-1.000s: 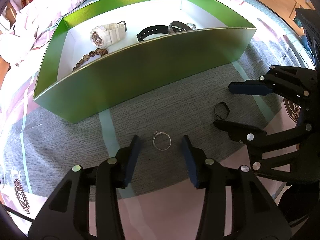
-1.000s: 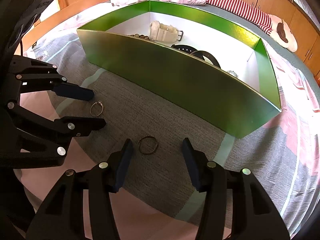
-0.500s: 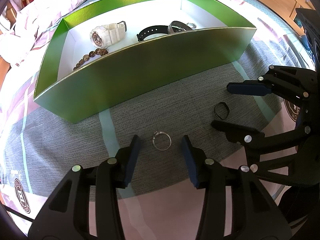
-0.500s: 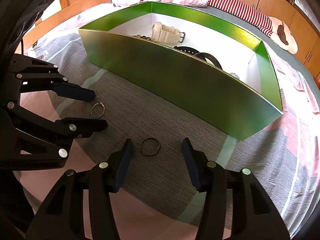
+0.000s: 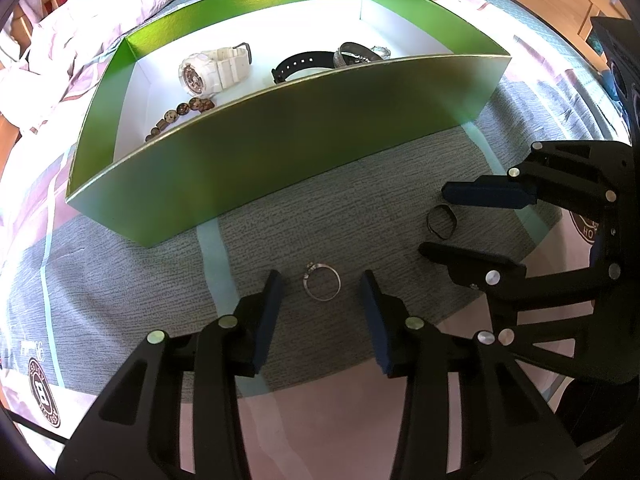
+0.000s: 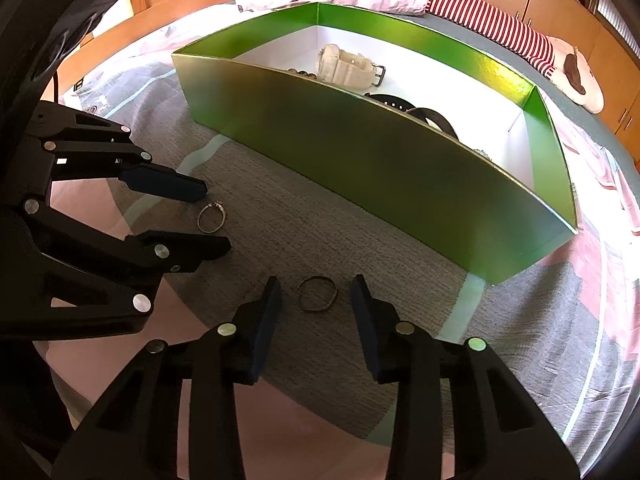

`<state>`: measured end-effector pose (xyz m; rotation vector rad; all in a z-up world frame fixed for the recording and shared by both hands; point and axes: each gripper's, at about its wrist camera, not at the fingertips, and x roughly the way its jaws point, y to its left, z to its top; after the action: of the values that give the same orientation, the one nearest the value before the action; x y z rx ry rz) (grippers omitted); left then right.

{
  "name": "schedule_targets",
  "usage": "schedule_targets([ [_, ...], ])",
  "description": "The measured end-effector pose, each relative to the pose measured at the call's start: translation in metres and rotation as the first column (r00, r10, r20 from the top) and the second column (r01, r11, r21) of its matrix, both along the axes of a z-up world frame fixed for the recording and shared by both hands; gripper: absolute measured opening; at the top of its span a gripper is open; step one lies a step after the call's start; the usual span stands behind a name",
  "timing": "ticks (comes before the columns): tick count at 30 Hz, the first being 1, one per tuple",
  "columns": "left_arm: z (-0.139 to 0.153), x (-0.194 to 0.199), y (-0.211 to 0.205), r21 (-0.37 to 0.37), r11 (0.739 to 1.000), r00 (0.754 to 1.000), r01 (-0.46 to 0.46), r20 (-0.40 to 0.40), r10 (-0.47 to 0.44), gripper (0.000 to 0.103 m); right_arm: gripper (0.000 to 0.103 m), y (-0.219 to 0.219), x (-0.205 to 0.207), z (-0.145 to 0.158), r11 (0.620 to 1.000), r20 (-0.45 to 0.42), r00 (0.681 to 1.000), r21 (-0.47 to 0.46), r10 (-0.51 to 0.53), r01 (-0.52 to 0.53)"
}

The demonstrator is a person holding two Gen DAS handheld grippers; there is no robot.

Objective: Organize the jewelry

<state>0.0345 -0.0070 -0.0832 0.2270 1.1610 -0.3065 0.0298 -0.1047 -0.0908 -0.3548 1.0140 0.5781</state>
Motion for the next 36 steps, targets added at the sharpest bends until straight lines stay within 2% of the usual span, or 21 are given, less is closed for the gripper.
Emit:
schedule_targets([
  [4, 0.000, 0.000, -0.001, 0.001, 1.000, 1.000, 0.000, 0.001, 0.000, 0.041, 0.038, 0.001, 0.000, 0.000, 1.000, 0.003, 1.000, -0.002, 0.001, -0.001],
  [6, 0.000, 0.000, -0.002, -0.001, 1.000, 1.000, 0.000, 0.000, 0.000, 0.040, 0.031, 0.002, -0.001, 0.000, 1.000, -0.004, 1.000, 0.006, 0.009, -0.009],
  [8, 0.001, 0.000, -0.002, -0.003, 1.000, 1.000, -0.001, 0.002, 0.001, 0.035, 0.023, 0.002, -0.001, 0.001, 1.000, -0.014, 1.000, 0.019, 0.023, -0.023],
  [10, 0.002, 0.000, 0.000, -0.008, 1.000, 1.000, -0.003, 0.002, 0.003, 0.025, 0.023, 0.003, -0.002, 0.001, 0.999, -0.009, 0.999, 0.014, 0.031, -0.031],
  [12, 0.003, 0.001, 0.001, -0.012, 1.000, 1.000, -0.007, 0.001, 0.007, 0.021, 0.022, 0.003, -0.003, 0.001, 0.999, -0.008, 0.999, 0.015, 0.032, -0.032],
  [18, 0.005, 0.001, 0.004, -0.014, 1.000, 1.000, -0.010, 0.005, 0.010, 0.019, 0.021, 0.005, -0.003, 0.003, 0.999, -0.010, 1.000, 0.028, 0.027, -0.027],
  [21, 0.015, 0.001, 0.006, -0.024, 0.999, 0.998, -0.030, 0.046, 0.031, 0.018, 0.021, 0.001, -0.005, 0.007, 0.999, 0.003, 1.000, 0.036, 0.030, -0.030],
  [25, 0.040, -0.001, 0.016, -0.082, 0.995, 0.992, -0.050, 0.109, 0.059, 0.018, 0.021, -0.003, -0.006, 0.027, 0.997, 0.051, 0.999, 0.070, 0.008, -0.012],
  [29, 0.077, 0.004, 0.028, -0.105, 0.992, 0.974, -0.065, 0.210, 0.086, 0.018, 0.021, -0.013, -0.005, 0.077, 0.993, 0.195, 0.981, 0.116, -0.008, -0.015],
  [32, 0.109, 0.026, 0.041, -0.151, 0.985, 0.947, -0.088, 0.293, 0.130, 0.018, 0.021, -0.020, 0.013, 0.111, 0.984, 0.270, 0.962, 0.179, -0.048, -0.001],
  [34, 0.116, 0.036, 0.040, -0.173, 0.981, 0.939, -0.093, 0.313, 0.144, 0.018, 0.021, -0.023, 0.031, 0.123, 0.983, 0.307, 0.948, 0.181, -0.088, 0.032],
  [36, 0.116, 0.049, 0.044, -0.188, 0.976, 0.936, -0.107, 0.312, 0.163, 0.018, 0.021, -0.027, 0.048, 0.123, 0.982, 0.301, 0.946, 0.173, -0.121, 0.071],
])
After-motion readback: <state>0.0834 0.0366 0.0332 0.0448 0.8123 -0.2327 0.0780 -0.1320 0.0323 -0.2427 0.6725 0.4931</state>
